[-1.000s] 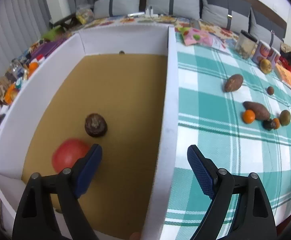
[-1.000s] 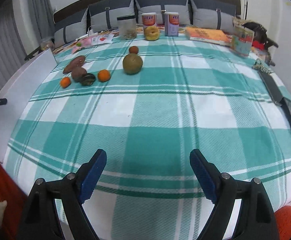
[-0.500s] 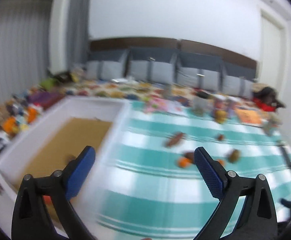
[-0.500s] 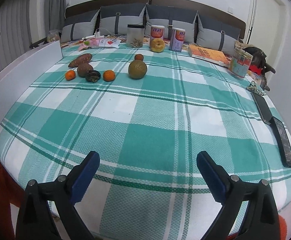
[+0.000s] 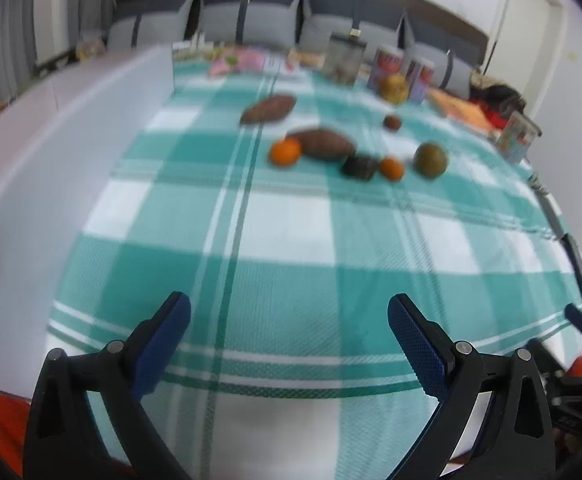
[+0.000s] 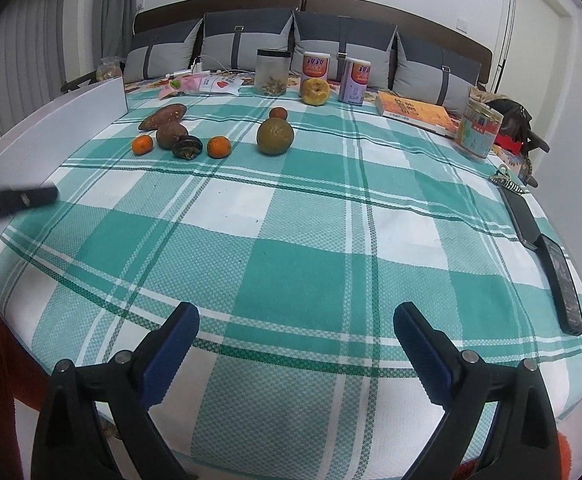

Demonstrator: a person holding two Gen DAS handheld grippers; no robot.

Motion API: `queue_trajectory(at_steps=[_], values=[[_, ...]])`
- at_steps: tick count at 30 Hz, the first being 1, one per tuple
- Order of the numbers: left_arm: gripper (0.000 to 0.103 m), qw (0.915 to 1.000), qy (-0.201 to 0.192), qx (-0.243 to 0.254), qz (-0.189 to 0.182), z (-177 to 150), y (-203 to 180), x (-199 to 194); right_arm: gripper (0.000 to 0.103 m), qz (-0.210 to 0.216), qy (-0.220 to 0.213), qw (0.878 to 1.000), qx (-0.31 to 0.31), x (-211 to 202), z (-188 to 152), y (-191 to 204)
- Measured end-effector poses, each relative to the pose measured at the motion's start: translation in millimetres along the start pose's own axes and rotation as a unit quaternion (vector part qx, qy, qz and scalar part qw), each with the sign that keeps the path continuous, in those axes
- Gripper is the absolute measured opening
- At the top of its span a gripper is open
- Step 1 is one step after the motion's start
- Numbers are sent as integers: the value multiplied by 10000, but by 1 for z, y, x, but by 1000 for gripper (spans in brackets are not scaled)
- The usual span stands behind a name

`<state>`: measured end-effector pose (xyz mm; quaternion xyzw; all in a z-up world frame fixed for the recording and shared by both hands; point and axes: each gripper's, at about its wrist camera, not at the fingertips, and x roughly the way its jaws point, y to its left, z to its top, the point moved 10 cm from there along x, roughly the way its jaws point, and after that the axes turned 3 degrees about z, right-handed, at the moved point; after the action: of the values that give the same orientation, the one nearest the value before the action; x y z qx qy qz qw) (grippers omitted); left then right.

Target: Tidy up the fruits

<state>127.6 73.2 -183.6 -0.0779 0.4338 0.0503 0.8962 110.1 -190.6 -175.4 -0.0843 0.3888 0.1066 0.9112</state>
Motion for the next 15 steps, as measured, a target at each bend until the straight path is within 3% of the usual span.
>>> queue_trajectory(at_steps=[6, 12, 15], values=[[99, 9995, 297, -97, 30, -6, 7, 25, 97, 23, 36, 10000, 18, 2, -2, -1], [99, 9983, 505, 215, 199, 0, 12, 51, 97, 14, 48, 10000, 75, 3, -2, -4], [100, 9973, 424, 475, 369, 4, 11, 57, 97, 12, 77, 9999, 94, 4, -3, -4]])
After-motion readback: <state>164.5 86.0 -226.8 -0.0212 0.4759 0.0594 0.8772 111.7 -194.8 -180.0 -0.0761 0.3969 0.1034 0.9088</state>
